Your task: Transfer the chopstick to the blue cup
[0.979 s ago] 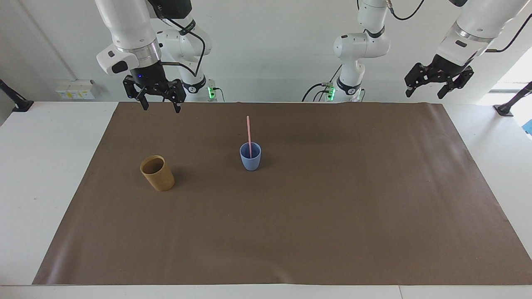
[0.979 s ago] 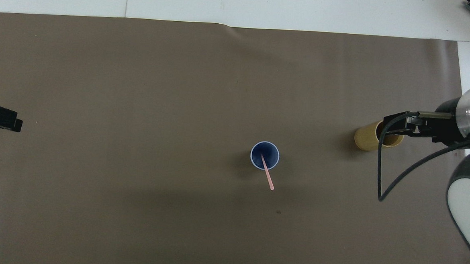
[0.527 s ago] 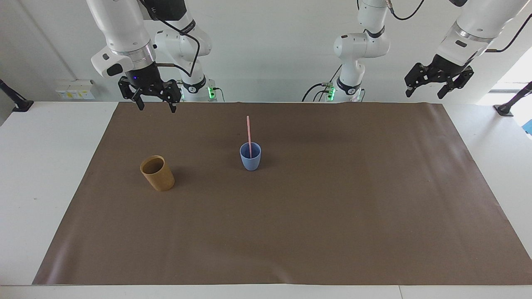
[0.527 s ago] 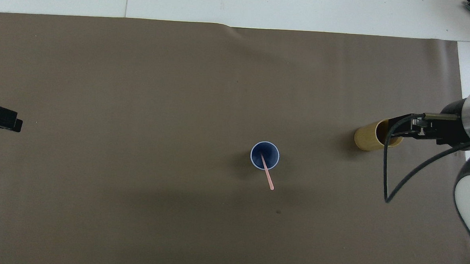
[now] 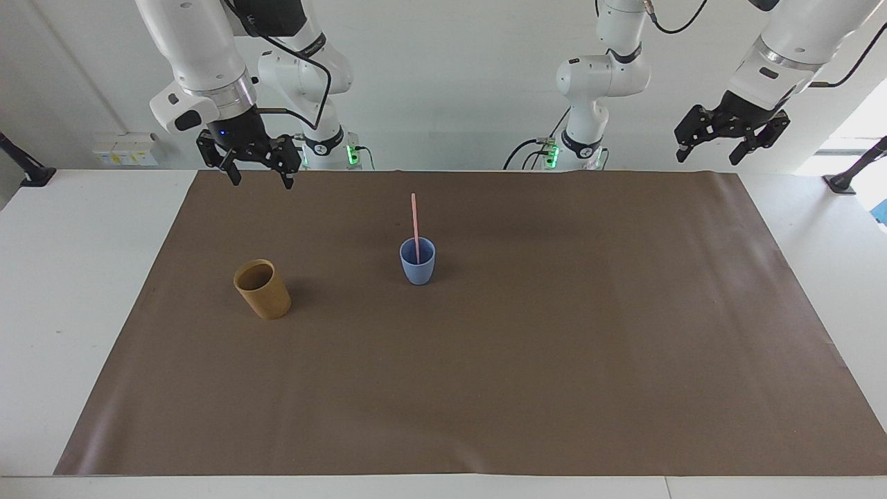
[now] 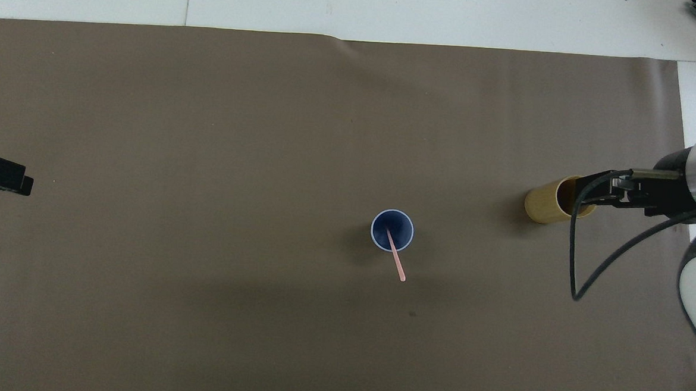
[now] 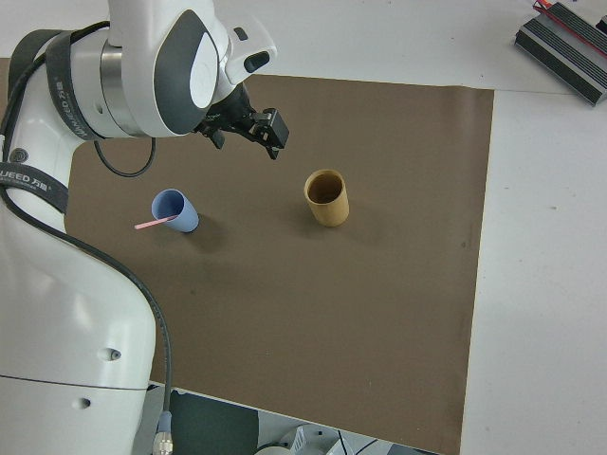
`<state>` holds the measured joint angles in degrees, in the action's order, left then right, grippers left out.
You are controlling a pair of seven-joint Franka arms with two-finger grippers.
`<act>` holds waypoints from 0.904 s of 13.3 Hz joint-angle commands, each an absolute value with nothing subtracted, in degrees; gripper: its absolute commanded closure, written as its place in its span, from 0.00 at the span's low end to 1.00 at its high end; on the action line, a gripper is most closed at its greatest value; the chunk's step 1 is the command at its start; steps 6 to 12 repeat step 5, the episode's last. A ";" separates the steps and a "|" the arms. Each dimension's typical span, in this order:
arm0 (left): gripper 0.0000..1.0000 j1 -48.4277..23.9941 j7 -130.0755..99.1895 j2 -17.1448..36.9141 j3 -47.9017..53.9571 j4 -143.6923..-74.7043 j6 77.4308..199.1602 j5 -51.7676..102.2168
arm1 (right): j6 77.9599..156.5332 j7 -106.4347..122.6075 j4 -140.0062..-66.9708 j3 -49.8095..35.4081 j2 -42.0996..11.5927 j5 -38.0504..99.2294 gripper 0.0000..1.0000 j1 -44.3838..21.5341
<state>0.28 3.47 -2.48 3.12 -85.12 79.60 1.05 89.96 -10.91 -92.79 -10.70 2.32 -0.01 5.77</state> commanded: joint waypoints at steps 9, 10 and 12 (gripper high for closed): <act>0.00 0.88 3.69 -4.04 3.43 -86.84 79.98 0.97 | 90.18 -8.88 -94.48 -10.99 3.78 1.58 0.00 6.94; 0.00 0.88 3.69 -4.04 3.43 -86.84 79.98 0.97 | 90.18 -8.88 -94.48 -10.99 3.78 1.58 0.00 6.94; 0.00 0.88 3.69 -4.04 3.43 -86.84 79.98 0.97 | 90.18 -8.88 -94.48 -10.99 3.78 1.58 0.00 6.94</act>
